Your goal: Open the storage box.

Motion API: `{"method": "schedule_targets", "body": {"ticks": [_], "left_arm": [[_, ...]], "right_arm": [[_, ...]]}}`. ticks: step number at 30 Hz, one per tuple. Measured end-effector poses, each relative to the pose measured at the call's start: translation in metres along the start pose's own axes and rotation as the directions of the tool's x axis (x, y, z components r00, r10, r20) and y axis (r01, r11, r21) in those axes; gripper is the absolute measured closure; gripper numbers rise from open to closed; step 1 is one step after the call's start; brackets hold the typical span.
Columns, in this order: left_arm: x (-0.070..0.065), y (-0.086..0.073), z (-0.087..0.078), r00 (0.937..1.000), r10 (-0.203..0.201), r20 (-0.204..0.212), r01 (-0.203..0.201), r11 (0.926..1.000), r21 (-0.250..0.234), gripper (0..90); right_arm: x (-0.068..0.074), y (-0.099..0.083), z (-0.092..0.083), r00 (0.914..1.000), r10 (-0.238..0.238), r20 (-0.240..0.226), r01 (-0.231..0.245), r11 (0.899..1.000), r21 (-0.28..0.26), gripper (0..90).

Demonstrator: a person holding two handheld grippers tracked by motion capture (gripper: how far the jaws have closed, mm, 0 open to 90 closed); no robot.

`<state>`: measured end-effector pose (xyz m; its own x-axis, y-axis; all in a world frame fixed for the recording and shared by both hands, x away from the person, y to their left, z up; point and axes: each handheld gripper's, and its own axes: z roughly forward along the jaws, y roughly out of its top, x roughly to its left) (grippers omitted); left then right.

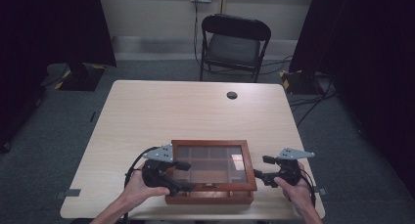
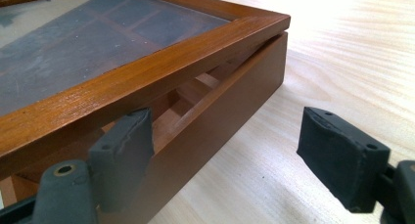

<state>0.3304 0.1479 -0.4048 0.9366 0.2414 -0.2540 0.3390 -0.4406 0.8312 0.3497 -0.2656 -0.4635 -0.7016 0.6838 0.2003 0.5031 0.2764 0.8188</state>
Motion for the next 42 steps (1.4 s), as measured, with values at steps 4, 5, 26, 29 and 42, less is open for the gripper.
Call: {"method": "schedule_targets", "body": {"ticks": [4, 5, 26, 29, 42], "left_arm": [[0.001, -0.003, -0.008, 0.9999, -0.001, -0.013, 0.0, 0.9996, -0.028, 23.9], [0.001, -0.004, -0.009, 0.9999, 0.0, -0.011, 0.0, 0.9995, -0.033, 23.3], [-0.002, -0.014, -0.017, 0.9952, 0.024, -0.094, -0.03, 0.9979, -0.058, 18.7], [0.001, -0.016, -0.02, 0.993, 0.038, -0.112, -0.046, 0.9959, -0.078, 24.1], [0.001, -0.021, -0.027, 0.9863, 0.071, -0.149, -0.093, 0.9849, -0.146, 27.1]], "right_arm": [[0.0, 0.002, -0.001, 1.0, 0.0, 0.009, 0.0, 1.0, -0.016, 20.0], [0.0, 0.002, -0.001, 1.0, 0.002, 0.009, -0.002, 1.0, -0.019, 20.1], [0.0, 0.013, -0.005, 0.9996, 0.018, 0.022, -0.017, 0.997, -0.07, 19.7], [0.001, 0.014, -0.005, 0.9995, 0.02, 0.025, -0.018, 0.997, -0.076, 19.7], [0.0, 0.019, -0.006, 0.9986, 0.026, 0.045, -0.022, 0.995, -0.096, 19.8]]}}
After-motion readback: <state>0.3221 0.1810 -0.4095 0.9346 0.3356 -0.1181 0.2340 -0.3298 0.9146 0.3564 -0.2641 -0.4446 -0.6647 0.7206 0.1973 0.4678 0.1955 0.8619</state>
